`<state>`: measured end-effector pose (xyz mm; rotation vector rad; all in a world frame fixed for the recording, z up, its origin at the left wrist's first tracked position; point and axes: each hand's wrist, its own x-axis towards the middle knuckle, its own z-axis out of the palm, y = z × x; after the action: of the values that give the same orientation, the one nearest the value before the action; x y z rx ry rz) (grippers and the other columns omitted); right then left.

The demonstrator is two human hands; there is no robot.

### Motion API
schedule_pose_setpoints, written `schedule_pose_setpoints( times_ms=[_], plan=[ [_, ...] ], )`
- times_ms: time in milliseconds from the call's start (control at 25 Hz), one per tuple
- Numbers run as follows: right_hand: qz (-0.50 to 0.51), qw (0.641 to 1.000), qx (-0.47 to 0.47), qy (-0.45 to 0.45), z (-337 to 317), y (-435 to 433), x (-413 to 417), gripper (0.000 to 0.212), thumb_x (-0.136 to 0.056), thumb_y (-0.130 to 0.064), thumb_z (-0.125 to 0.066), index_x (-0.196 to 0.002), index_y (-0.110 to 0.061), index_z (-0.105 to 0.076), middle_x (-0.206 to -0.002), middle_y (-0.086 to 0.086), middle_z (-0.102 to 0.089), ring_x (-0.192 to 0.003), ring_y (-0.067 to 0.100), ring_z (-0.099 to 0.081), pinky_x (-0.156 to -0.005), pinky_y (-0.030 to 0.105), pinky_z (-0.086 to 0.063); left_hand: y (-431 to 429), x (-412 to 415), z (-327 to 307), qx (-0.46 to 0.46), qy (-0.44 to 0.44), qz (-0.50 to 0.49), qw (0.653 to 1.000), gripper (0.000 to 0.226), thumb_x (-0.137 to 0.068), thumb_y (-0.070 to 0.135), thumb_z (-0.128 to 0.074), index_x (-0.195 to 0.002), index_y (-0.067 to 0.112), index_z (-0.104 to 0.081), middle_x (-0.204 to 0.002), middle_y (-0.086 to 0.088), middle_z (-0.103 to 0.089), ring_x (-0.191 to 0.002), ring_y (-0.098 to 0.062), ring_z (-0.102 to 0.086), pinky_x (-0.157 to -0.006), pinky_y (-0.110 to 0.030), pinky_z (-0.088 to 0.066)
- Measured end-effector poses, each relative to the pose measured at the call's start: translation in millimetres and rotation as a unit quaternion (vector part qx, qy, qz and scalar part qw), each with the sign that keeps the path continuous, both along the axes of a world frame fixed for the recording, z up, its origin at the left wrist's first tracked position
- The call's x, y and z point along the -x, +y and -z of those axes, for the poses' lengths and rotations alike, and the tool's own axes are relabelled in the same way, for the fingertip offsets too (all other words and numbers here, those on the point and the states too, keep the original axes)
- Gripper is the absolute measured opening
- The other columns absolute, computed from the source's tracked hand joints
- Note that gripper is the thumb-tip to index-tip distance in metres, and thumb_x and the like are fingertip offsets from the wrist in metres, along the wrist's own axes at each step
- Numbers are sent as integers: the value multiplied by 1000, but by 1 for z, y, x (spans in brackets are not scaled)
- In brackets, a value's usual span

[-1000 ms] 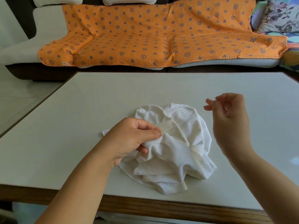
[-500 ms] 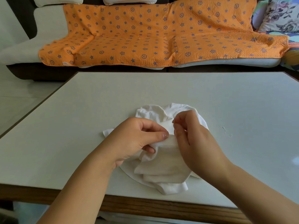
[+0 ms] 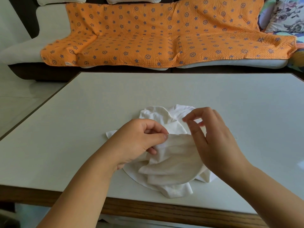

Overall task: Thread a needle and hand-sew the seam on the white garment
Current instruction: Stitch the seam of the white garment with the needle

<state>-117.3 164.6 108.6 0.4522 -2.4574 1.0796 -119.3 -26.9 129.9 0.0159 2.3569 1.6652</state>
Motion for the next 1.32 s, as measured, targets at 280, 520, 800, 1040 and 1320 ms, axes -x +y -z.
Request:
schedule_pose_setpoints(
  times_ms=[280,520,800,1040,1320],
  plan=[
    [-91,955,142,-246,-26,-6,-29,11,-95,-29,-56,-85,-32,-58,-58,0,-65,-44,9,-54,-46,14,-39,0,0,0,-9,9,-3,1000,7,-87,13,-70,-85,18,-75,-73,8,-70,-65,0,-63,-58,-18,-50],
    [-70,948,94,-296,-20,-6,-23,12,-95,-30,-58,-85,-27,-63,-51,-1,-64,-39,8,-51,-45,10,-39,2,-1,0,-11,4,-6,1000,6,-87,14,-70,-84,19,-74,-68,11,-69,-61,0,-60,-56,-19,-51],
    [-68,945,97,-305,-21,-7,-23,11,-95,-28,-58,-85,-27,-64,-50,-1,-64,-38,7,-51,-45,10,-40,1,0,-1,-13,1,-14,1000,7,-86,16,-71,-82,21,-75,-70,12,-70,-62,-5,-60,-53,-18,-49],
    [-65,945,88,-309,-20,-7,-22,11,-95,-27,-58,-85,-28,-64,-50,-1,-63,-37,6,-50,-44,9,-39,1,-1,0,-12,4,-12,1000,5,-86,16,-72,-85,18,-75,-70,10,-70,-61,-3,-59,-54,-18,-50],
    [-51,946,89,-307,-15,-11,-22,11,-97,-27,-55,-87,-26,-60,-53,-3,-66,-39,6,-53,-46,11,-43,4,-3,1,13,17,17,1000,4,-84,20,-74,-82,22,-77,-74,8,-73,-65,1,-62,-58,-17,-49]
  ],
)
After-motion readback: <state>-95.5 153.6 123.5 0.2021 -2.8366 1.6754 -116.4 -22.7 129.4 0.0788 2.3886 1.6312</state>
